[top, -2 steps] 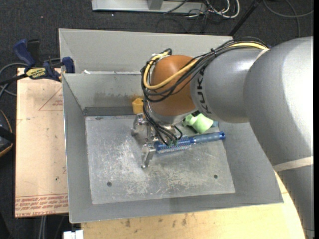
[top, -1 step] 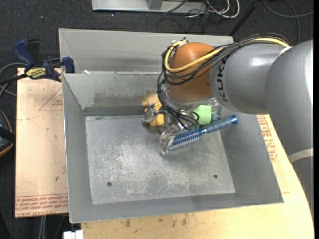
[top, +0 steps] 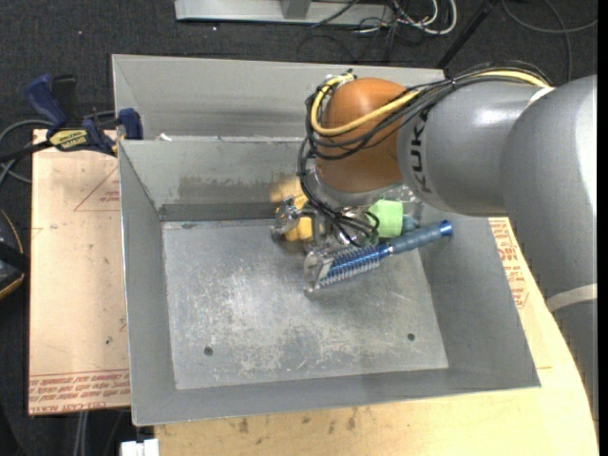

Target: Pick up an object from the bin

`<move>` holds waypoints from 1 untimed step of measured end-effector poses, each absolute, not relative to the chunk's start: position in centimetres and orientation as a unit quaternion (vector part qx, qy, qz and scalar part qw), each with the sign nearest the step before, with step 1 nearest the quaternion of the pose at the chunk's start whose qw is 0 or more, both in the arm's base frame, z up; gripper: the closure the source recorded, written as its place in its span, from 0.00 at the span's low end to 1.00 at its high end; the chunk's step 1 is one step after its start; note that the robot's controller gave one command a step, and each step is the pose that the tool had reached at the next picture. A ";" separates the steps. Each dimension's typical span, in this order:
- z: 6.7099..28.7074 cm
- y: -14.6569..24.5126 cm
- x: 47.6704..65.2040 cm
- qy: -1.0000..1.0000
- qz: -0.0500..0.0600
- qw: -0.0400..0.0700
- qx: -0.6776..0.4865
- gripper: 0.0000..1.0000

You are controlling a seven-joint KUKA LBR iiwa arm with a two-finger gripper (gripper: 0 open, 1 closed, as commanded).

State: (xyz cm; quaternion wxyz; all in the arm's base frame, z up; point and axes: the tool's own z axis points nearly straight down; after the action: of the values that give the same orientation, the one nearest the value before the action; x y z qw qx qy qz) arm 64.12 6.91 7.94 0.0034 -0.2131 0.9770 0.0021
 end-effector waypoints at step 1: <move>8.0 7.1 64.2 0.977 0.002 0.002 -0.212 0.00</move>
Offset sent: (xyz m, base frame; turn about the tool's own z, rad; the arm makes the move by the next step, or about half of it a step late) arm 0.0000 0.0000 0.0000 0.0000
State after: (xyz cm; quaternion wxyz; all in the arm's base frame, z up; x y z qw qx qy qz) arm 64.20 7.06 8.03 0.0018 -0.2123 0.9772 0.0015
